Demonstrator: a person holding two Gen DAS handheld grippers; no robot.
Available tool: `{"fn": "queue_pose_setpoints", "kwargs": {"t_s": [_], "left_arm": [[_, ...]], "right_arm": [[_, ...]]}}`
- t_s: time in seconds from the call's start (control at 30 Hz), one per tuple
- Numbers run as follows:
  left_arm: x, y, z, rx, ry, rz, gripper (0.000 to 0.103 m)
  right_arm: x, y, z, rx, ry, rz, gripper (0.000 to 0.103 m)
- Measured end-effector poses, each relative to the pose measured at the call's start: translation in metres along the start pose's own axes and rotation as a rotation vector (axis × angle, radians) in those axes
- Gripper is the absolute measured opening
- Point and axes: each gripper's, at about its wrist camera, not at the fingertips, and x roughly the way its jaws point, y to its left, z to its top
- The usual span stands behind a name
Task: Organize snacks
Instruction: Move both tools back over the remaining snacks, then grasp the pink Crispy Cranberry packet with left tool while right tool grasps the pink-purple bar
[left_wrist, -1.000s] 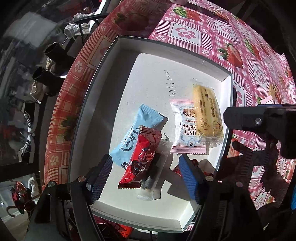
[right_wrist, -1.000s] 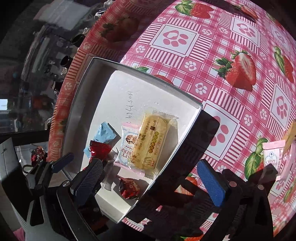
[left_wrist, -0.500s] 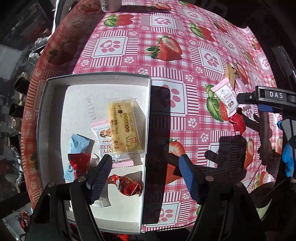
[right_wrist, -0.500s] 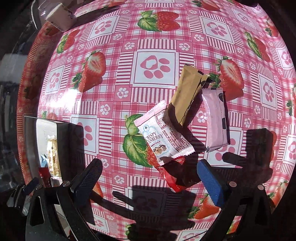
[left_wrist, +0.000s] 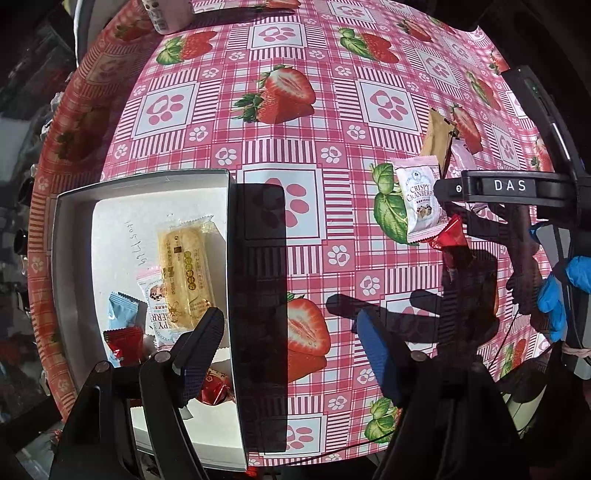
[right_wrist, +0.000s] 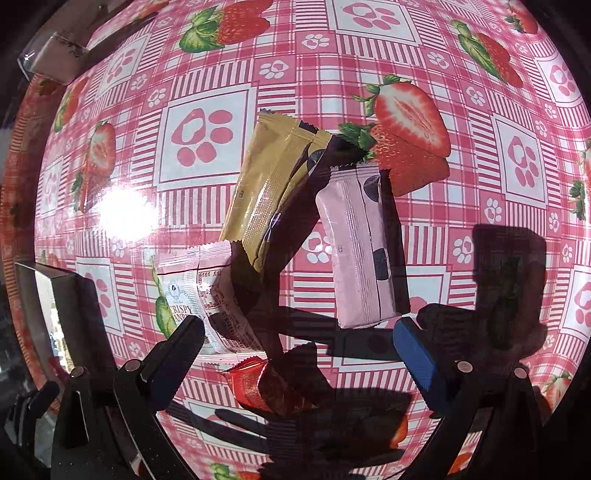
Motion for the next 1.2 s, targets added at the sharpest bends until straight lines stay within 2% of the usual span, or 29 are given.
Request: {"fn": "queue_pose_setpoints", "kwargs": {"t_s": [0.1,0.23,0.47,0.6,0.7,0.87,1.03,1.2], "left_arm": [[0.004,-0.008,0.012,0.005,0.004,-0.008,0.078],[0.012,-0.032,0.032,0.012,0.003,-0.055,0.078],[0.036,-0.072,0.072,-0.027,0.017,-0.135,0.078],[0.048,-0.085,0.086,-0.04,0.031,-0.119,0.078],[0.059,-0.091,0.09,-0.046,0.05,-0.089,0.078],[0.066,-0.09,0.091,-0.067,0.05,-0.065,0.081],[0.063,-0.092,0.09,-0.032,0.042,-0.036,0.081],[0.059,-0.09,0.091,-0.047,0.057,-0.072,0.081]], "right_arm": [[-0.009,0.006,0.001,-0.083,-0.047,-0.073,0.103],[-0.01,-0.039,0.01,0.01,-0.038,-0.099,0.103],[-0.007,-0.104,0.011,0.084,-0.006,-0.085,0.103],[-0.007,-0.136,0.006,0.088,-0.007,-0.069,0.103],[-0.005,-0.137,0.014,0.08,-0.008,-0.06,0.103],[0.002,-0.114,0.036,0.05,-0.003,-0.051,0.103],[0.013,-0.091,0.039,0.006,0.023,-0.071,0.103],[0.022,-0.082,0.038,-0.015,0.03,-0.099,0.103]]}}
